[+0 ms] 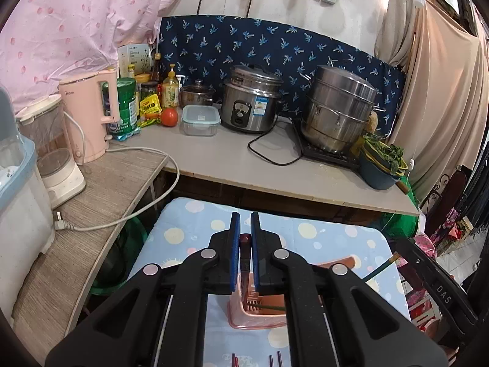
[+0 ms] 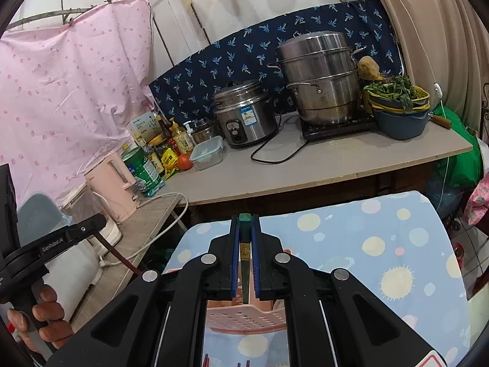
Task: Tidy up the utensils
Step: 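Open both grippers to drop the chopsticks into the pink basket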
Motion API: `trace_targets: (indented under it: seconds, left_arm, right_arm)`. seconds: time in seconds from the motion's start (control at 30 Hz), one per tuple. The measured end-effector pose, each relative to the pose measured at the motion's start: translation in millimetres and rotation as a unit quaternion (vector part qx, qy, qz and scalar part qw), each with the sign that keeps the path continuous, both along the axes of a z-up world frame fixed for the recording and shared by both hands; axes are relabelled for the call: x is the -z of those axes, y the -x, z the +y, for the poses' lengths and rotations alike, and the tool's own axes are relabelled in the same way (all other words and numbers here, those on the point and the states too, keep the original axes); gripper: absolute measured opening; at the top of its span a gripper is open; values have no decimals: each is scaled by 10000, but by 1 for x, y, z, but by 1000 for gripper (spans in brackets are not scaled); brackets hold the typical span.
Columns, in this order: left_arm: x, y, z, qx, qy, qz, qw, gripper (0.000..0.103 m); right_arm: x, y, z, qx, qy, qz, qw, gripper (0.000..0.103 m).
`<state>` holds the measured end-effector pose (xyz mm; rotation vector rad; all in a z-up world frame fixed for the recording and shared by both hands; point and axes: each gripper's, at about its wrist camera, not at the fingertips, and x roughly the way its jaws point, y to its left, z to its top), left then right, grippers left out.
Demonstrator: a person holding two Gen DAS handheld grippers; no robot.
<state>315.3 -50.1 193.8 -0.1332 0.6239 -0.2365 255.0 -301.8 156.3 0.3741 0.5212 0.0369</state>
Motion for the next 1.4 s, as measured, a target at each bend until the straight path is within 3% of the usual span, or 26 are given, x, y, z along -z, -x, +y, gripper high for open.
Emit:
trace_targets:
  seconds: [0.23, 0.3, 0.37, 0.43, 0.83, 1.4]
  left_arm:
    - [10, 5, 5, -38, -6, 95, 9999, 9]
    - [12, 7, 6, -57, -10, 128, 9999, 16]
    - [13, 9, 8, -98, 19, 138, 9999, 34]
    - [13, 14, 10, -123, 9, 104, 9999, 38]
    - [17, 41, 19, -110, -68, 170, 9998, 46]
    - [79, 96, 34, -32, -291, 864, 9958, 46]
  right_arm:
    - [8, 6, 3, 32, 145, 46, 9999, 15]
    - [7, 9, 2, 32, 161, 30, 9999, 16]
    - [6, 13, 1, 53, 160, 16, 9999, 21]
    - [5, 18, 0, 86, 165, -17, 9998, 25]
    - [3, 57, 2, 72, 240, -20, 9997, 27]
    - [65, 126, 32, -238, 361, 732, 9964, 27]
